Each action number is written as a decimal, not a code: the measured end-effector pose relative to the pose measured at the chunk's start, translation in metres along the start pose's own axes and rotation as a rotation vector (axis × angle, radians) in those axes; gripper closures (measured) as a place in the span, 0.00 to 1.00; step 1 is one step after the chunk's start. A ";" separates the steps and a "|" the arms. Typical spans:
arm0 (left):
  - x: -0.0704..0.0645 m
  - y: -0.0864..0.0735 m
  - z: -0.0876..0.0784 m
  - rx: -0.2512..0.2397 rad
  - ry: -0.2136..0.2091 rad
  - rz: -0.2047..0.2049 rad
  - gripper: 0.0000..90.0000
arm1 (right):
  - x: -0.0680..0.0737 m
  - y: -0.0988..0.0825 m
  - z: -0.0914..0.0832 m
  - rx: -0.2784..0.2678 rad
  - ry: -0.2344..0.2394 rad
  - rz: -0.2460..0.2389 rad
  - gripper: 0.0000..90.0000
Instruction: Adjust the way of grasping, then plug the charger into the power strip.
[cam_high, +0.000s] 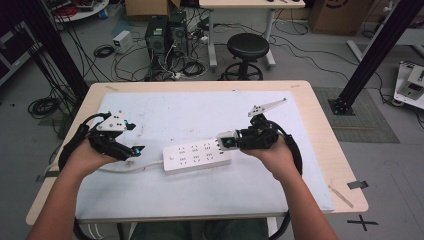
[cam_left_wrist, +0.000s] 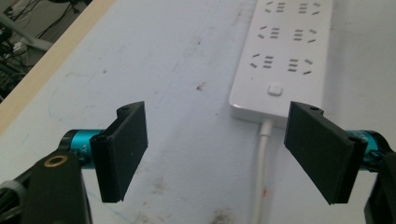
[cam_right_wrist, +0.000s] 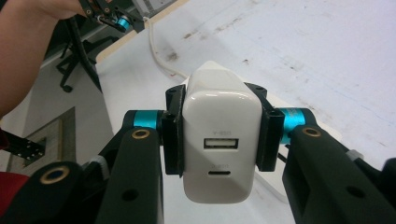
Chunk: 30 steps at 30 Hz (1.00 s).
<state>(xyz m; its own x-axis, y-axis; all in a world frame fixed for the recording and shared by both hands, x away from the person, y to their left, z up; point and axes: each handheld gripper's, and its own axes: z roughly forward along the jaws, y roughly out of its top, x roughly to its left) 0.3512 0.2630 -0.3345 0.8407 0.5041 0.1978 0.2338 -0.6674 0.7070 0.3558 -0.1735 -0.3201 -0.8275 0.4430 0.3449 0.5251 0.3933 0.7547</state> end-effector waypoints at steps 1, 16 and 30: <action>0.001 0.000 0.001 0.001 0.008 0.001 0.24 | -0.001 0.000 0.000 0.004 0.001 -0.001 0.70; 0.003 -0.006 0.000 0.000 -0.002 -0.009 0.24 | -0.015 0.025 0.013 0.134 -0.044 -0.077 0.70; 0.002 -0.021 -0.004 0.010 0.013 -0.023 0.24 | -0.027 0.056 0.057 0.350 -0.041 -0.207 0.70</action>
<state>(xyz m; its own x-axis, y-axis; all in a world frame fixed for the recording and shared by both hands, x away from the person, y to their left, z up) 0.3462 0.2806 -0.3464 0.8286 0.5264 0.1904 0.2581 -0.6611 0.7045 0.4187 -0.1178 -0.3192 -0.9180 0.3545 0.1779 0.3900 0.7248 0.5680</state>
